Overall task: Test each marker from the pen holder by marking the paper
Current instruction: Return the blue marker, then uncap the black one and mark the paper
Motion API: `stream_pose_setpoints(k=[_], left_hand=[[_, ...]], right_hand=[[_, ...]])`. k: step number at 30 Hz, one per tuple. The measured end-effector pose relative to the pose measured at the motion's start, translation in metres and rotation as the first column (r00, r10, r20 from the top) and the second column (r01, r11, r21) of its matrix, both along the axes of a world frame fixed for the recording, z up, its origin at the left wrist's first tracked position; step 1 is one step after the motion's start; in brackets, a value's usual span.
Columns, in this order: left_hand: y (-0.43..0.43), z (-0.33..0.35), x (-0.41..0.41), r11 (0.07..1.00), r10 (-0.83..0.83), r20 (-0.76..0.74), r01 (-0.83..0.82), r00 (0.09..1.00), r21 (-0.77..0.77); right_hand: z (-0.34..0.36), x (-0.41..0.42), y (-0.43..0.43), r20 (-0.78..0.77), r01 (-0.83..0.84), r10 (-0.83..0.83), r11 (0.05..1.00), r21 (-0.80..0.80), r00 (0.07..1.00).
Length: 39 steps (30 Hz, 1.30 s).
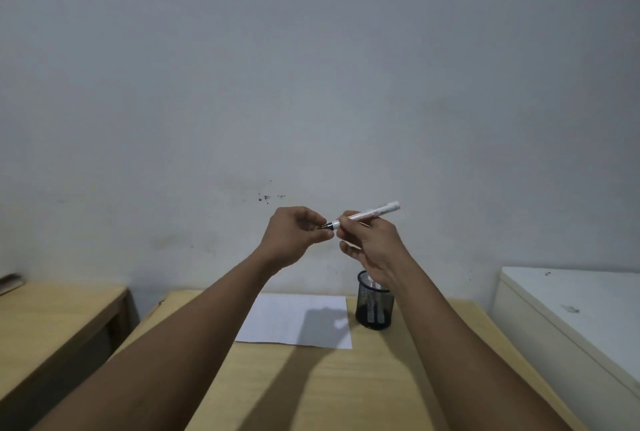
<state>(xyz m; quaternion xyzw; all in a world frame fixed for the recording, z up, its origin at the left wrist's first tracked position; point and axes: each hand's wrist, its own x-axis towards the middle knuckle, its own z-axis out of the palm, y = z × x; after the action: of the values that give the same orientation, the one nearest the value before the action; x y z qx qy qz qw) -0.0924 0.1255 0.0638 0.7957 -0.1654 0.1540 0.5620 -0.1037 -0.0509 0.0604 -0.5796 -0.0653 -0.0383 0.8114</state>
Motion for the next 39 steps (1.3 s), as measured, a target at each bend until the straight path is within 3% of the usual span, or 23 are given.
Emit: stream_pose_setpoints(k=[3,8,15,20,22,25,30,33,39], left_hand=[[0.015,-0.008,-0.005,0.969,0.071,0.141,-0.102,0.987,0.226],[0.044,-0.018,-0.009,0.936,0.058,0.155,-0.107,0.986,0.334],[0.086,-0.039,-0.002,0.961,-0.023,-0.068,0.04,0.997,0.273],[0.115,-0.07,0.014,0.985,-0.107,-0.332,0.146,0.937,0.095],[0.127,-0.085,0.024,0.986,-0.069,-0.369,0.12,0.927,0.118],[0.141,-0.113,0.038,0.944,0.105,-0.274,-0.008,0.956,0.331],[0.138,-0.163,0.047,0.728,0.249,-0.043,-0.157,0.968,0.668],[0.132,-0.187,0.051,0.657,0.253,0.059,-0.216,0.966,0.722],[0.138,-0.209,0.063,0.67,0.235,0.027,-0.182,0.972,0.719]], right_hand=[[-0.005,-0.001,0.017,0.01,0.031,-0.03,0.992,-0.125,1.0],[-0.014,0.004,0.041,0.005,-0.025,0.026,0.987,-0.157,1.0],[-0.046,0.021,0.069,0.003,-0.148,0.15,0.976,-0.163,0.989],[-0.078,0.041,0.089,-0.035,-0.229,0.226,0.968,-0.106,0.973],[-0.088,0.051,0.094,-0.065,-0.221,0.217,0.973,-0.069,0.974],[-0.105,0.07,0.1,-0.074,-0.156,0.148,0.981,-0.118,0.986],[-0.137,0.096,0.124,-0.042,-0.019,0.006,0.945,-0.326,0.999],[-0.153,0.112,0.138,-0.029,0.025,-0.042,0.898,-0.44,0.999],[-0.172,0.139,0.151,-0.127,-0.076,0.024,0.901,-0.427,0.992]])
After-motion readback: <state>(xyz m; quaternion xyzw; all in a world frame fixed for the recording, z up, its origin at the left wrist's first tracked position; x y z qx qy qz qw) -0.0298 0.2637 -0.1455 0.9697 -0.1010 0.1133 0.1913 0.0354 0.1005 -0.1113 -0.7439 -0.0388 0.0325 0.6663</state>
